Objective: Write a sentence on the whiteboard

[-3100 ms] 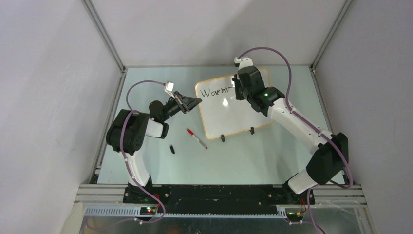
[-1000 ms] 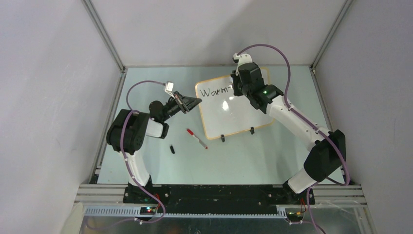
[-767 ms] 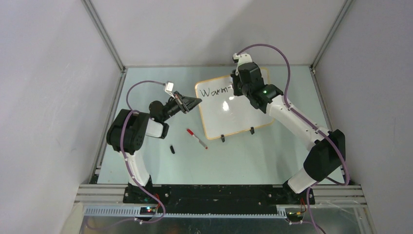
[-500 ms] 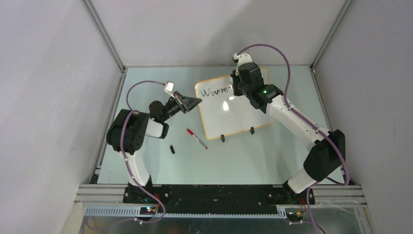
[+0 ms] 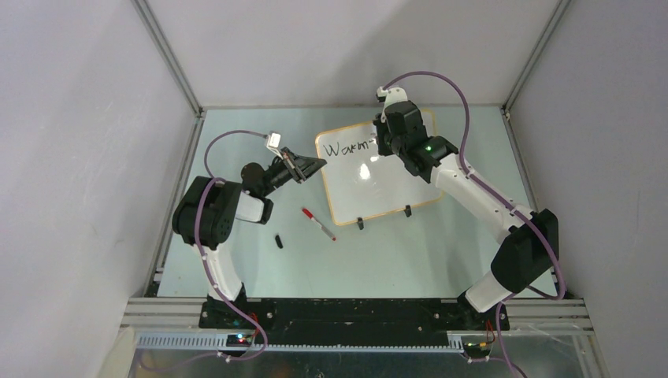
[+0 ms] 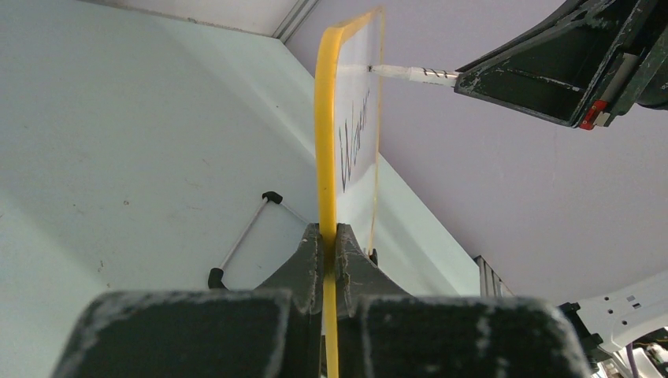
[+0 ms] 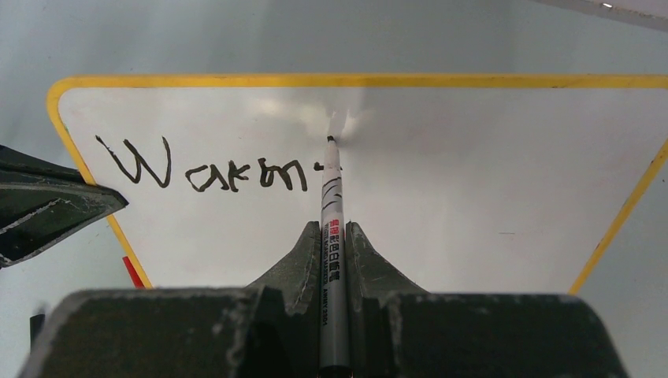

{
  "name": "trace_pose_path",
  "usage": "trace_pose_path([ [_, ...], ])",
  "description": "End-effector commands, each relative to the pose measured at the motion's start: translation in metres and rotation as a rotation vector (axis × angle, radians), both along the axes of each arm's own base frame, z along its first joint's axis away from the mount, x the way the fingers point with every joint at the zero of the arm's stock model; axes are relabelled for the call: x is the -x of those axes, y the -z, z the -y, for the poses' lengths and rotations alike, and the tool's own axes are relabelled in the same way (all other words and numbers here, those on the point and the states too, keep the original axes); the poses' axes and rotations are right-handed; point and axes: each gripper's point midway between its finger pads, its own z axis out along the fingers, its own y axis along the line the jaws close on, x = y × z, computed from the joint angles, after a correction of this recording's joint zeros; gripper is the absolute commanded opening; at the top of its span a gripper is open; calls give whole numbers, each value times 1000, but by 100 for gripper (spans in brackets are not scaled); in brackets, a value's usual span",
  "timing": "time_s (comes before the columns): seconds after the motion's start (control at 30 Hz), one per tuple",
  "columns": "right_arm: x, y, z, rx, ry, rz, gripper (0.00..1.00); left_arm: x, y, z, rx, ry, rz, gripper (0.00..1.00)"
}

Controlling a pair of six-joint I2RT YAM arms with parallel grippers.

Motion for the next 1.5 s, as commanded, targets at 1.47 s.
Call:
trace_pose_path([
  [1.47, 24, 25, 12, 46, -20, -101, 0, 1, -11, 3, -10, 19, 85, 0],
])
